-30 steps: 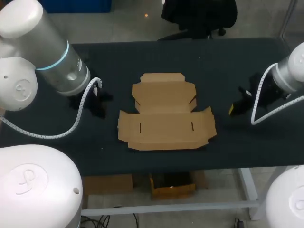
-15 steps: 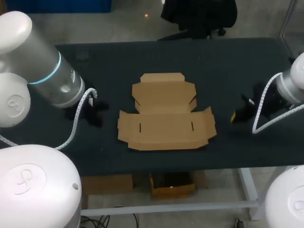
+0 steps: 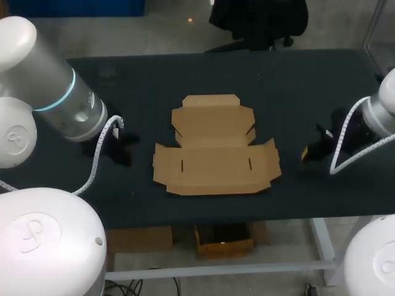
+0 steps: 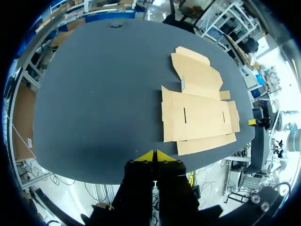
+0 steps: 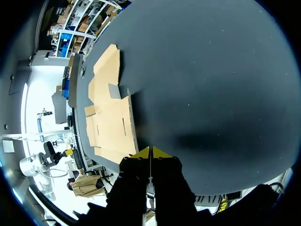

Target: Assemble the packaging by folding the flat box into shape, placing the metal phone stand inside, and closing the box properly

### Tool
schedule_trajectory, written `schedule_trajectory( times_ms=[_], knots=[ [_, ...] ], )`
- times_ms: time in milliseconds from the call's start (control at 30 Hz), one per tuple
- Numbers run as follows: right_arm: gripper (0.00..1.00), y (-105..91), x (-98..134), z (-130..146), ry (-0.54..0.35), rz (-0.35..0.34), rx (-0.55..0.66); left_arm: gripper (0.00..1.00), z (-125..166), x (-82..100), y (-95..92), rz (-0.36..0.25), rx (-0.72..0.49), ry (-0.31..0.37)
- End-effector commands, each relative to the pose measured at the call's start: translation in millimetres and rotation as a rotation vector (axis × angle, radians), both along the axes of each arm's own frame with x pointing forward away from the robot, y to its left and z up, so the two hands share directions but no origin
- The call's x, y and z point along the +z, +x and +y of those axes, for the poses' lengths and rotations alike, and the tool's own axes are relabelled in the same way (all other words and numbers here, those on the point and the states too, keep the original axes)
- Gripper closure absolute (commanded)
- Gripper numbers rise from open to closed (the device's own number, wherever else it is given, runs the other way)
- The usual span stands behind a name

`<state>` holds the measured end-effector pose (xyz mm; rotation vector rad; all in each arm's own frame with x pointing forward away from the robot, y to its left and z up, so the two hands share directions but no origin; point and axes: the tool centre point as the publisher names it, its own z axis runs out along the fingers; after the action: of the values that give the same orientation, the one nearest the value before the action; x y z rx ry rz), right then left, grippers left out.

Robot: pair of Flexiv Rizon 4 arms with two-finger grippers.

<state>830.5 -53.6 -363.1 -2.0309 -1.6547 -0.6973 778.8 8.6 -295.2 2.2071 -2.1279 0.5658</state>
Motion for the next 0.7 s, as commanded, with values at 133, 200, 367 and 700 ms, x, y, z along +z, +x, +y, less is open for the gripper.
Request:
schedule_trajectory(
  times_ms=[133,200,367,700],
  knots=[
    [1.0,-0.4,0,-2,0.008,0.0,0.004,1.0,-1,-0.4,0.2,0.0,0.001,0.002],
    [1.0,-0.4,0,-2,0.008,0.0,0.004,1.0,-1,-0.4,0.2,0.0,0.001,0.002],
    [1.0,1.6,0,4,0.015,-0.009,0.016,1.0,-3,-5.4,-1.6,0.017,-0.003,0.007],
    [1.0,-9.3,-13,12,0.016,0.01,0.021,1.0,-9,-17.6,-24.4,0.046,0.0,0.0]
  ],
)
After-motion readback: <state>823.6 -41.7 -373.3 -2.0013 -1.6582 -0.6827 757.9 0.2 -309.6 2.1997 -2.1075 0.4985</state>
